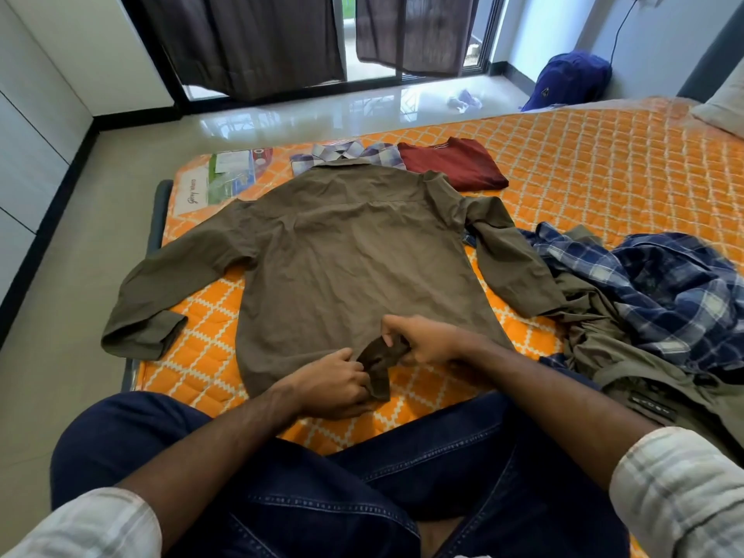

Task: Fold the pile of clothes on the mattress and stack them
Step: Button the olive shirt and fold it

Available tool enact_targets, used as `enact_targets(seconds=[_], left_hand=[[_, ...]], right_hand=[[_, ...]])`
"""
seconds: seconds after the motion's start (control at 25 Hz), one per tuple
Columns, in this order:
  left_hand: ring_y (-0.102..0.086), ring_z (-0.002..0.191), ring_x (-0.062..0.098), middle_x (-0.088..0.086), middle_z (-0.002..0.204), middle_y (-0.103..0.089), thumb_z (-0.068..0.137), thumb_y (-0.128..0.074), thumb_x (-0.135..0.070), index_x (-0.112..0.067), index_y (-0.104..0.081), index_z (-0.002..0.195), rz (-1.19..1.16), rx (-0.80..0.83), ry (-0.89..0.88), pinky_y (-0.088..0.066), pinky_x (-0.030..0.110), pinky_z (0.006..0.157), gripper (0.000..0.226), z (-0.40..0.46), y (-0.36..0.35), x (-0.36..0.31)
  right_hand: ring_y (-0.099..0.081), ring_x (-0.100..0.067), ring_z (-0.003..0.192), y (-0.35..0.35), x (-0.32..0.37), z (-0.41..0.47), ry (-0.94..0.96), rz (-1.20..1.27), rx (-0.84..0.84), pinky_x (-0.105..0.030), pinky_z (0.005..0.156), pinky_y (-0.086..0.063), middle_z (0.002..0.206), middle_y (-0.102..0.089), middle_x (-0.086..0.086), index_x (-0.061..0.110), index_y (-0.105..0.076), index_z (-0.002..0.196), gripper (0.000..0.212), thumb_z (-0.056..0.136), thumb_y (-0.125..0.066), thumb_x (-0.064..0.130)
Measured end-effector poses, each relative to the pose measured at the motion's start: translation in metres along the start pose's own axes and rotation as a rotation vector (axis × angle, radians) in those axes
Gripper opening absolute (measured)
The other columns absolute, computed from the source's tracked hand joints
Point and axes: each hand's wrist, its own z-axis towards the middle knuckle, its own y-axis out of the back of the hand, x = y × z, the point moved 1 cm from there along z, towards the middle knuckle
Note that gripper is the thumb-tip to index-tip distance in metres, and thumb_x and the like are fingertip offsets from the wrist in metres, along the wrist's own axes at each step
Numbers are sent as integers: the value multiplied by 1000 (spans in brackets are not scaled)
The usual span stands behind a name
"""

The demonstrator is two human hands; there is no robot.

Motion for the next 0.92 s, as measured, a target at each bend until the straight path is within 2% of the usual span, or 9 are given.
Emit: enact_targets(seconds=[0.12,0.24,0.36,0.44,0.56,0.68,0.76,0.84,0.92], left_hand=[[-57,83,16,-3,98,-58,91,-56,-48,-24,-58,98,28,-46,92,-44,32,66,26,-14,12,6],[-53,84,18,0,103,-52,67,-73,-47,-21,-48,106,35,0,286,-45,32,64,53,-31,12,12],[-54,97,22,3,121,-51,70,-70,-33,-19,-40,123,4,218,494,-47,37,74,63,-38,9,8],[-53,111,26,4,130,-47,82,-63,-25,-18,-36,136,-82,452,580,-45,42,86,61,-42,7,7],[-58,113,32,9,126,-55,84,-61,-16,-13,-52,125,-323,713,498,-48,42,88,42,-54,6,8],[-61,108,32,8,116,-60,81,-59,-11,-14,-60,111,-464,791,474,-51,40,84,31,-63,6,6],[-59,113,31,6,124,-55,82,-66,-22,-14,-53,123,-345,769,517,-47,35,77,43,-68,14,9],[-57,114,30,5,129,-49,83,-70,-39,-16,-45,130,-59,761,509,-41,38,74,58,-75,17,12],[-59,113,29,4,130,-51,91,-63,-39,-18,-45,131,93,774,526,-43,39,76,49,-81,16,12]], right_hand=[[-52,-9,78,-28,-3,-12,-8,-21,95,-20,63,-42,94,-53,4,22,-35,106,53,76,-72,0],[-52,-5,81,-41,-8,-19,-20,-22,94,-15,66,-45,98,-49,9,19,-32,111,60,75,-77,1],[-56,-12,96,-47,-7,-22,-27,-38,61,-25,77,-52,111,-50,5,16,-34,120,65,75,-78,4],[-57,-14,91,-53,-5,-18,-8,-12,33,-27,77,-51,108,-53,-1,11,-34,131,71,75,-76,2],[-60,-17,82,-65,1,-10,32,-13,117,-36,75,-54,96,-60,-3,19,-49,129,60,75,-69,5],[-60,-14,80,-71,7,-5,27,-51,233,-24,69,-49,90,-63,4,18,-61,117,41,79,-72,10],[-57,-9,81,-69,9,-4,45,-60,197,-20,67,-42,94,-60,7,19,-59,117,40,81,-78,18],[-54,-7,86,-70,8,-5,60,-102,141,-21,72,-40,101,-56,7,21,-58,115,42,81,-81,30],[-55,-9,92,-75,7,-6,59,-126,106,-25,78,-43,107,-55,6,23,-56,113,46,78,-82,38]])
